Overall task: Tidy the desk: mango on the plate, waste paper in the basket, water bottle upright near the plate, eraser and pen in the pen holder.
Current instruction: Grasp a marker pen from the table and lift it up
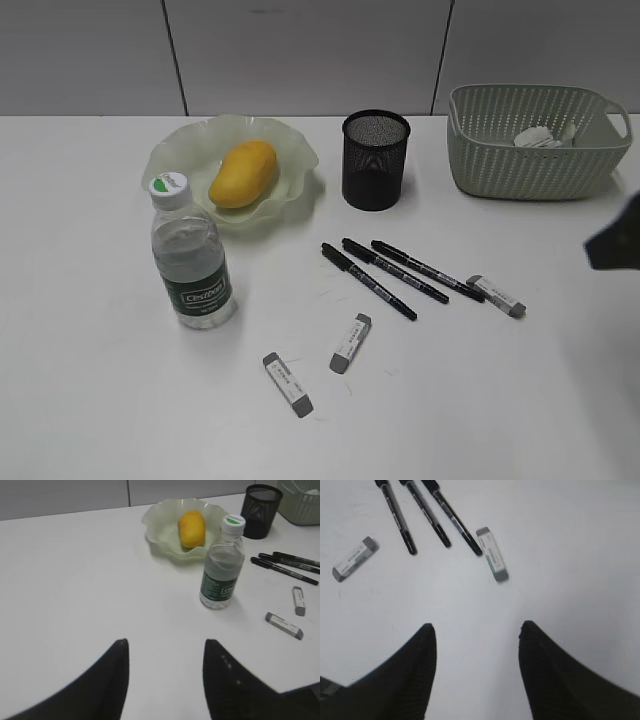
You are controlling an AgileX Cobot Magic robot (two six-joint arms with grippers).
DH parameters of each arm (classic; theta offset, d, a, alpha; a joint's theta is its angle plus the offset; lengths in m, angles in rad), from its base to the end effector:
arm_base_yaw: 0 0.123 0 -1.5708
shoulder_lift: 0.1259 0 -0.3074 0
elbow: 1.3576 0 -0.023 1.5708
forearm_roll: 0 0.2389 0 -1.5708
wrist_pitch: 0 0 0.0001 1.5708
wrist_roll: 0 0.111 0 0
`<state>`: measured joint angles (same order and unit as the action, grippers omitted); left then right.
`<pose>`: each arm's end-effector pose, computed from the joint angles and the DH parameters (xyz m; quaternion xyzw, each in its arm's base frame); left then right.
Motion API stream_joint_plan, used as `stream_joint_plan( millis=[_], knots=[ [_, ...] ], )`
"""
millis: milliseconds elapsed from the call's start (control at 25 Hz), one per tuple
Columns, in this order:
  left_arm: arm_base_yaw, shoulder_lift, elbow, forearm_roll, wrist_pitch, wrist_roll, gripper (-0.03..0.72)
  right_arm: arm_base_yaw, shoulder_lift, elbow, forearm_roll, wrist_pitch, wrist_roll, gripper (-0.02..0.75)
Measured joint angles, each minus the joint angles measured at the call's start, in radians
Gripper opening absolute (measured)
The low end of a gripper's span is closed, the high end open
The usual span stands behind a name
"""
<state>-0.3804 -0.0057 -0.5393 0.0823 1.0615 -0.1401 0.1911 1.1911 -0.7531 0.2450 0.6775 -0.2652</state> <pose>-0.0206 0.0168 0.2736 0.0983 0.8350 -0.0992 0.5322 0.2059 0.0570 0.2669 -0.1469 0.9475 0.0894 0.2695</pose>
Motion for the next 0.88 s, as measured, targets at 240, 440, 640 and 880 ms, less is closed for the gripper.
stream_joint_plan(
  millis=[240, 440, 640, 880],
  knots=[
    [0.160, 0.000, 0.001, -0.001, 0.000, 0.000, 0.361, 0.070, 0.509, -0.335, 0.041, -0.058, -0.158, 0.425],
    [0.183, 0.000, 0.001, -0.002, 0.000, 0.000, 0.361, 0.180, 0.797, -0.580, -0.080, -0.010, -0.175, 0.425],
    [0.184, 0.000, 0.001, -0.003, 0.000, 0.000, 0.361, 0.225, 0.947, -0.698, -0.116, 0.039, -0.176, 0.425],
    [0.184, 0.000, 0.001, -0.004, 0.000, 0.000, 0.361, 0.244, 1.004, -0.723, -0.121, 0.034, -0.178, 0.395]
  ],
)
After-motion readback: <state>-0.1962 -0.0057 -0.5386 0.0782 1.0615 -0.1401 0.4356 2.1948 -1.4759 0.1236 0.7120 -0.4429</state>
